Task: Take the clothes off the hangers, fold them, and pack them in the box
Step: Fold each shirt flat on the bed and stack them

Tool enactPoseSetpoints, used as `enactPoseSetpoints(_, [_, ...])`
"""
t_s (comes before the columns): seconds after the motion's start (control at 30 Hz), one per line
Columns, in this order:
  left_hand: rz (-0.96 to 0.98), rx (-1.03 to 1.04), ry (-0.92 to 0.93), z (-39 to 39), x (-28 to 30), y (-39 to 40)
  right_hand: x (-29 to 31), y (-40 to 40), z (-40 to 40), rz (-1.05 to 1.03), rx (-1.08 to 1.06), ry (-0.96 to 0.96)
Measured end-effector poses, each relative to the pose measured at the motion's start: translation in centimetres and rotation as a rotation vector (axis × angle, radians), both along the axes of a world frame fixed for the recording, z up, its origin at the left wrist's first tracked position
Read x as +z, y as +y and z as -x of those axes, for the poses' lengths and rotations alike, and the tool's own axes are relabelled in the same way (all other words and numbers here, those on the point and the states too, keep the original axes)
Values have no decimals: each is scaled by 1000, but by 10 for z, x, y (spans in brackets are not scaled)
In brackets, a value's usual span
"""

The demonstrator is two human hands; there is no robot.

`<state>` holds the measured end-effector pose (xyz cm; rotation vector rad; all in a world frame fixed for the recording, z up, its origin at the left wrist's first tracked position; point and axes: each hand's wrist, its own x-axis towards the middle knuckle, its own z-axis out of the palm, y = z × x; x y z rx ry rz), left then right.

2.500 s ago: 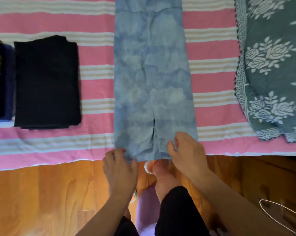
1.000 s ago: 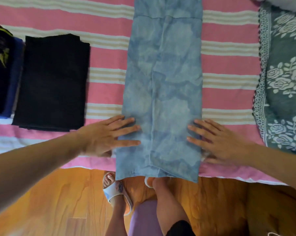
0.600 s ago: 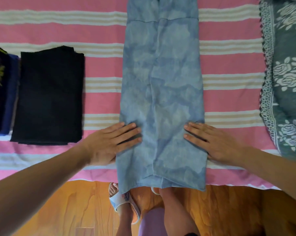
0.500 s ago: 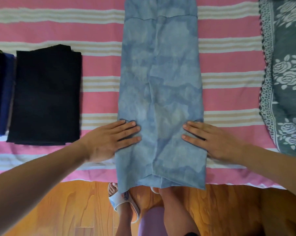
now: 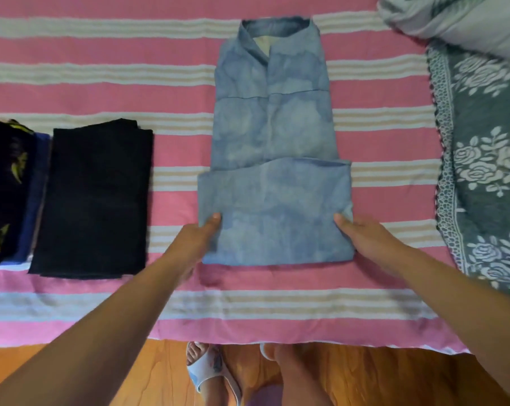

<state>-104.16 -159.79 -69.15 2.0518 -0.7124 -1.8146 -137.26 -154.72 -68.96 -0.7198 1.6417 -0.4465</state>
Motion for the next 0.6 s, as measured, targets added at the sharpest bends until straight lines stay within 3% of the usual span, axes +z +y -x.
enactPoseSetpoints(0.1, [188,78,-255,15,5,13,-8,10,-11,92,-72,253])
enactPoseSetpoints(0.27, [322,177,-256,20,25,9,17,-10,-31,268,-175,398])
enactPoseSetpoints(0.43, [403,-105,-221,19,19,-49,2,-85,-30,296,-133,492])
enactPoseSetpoints(0.53, [615,-280,-501,29,9,-49,-12,-100,-33,222,-139,531])
enactPoseSetpoints(0.6, [757,-395,-611,42,3,-35,-18,-103,-33,265,-277,469])
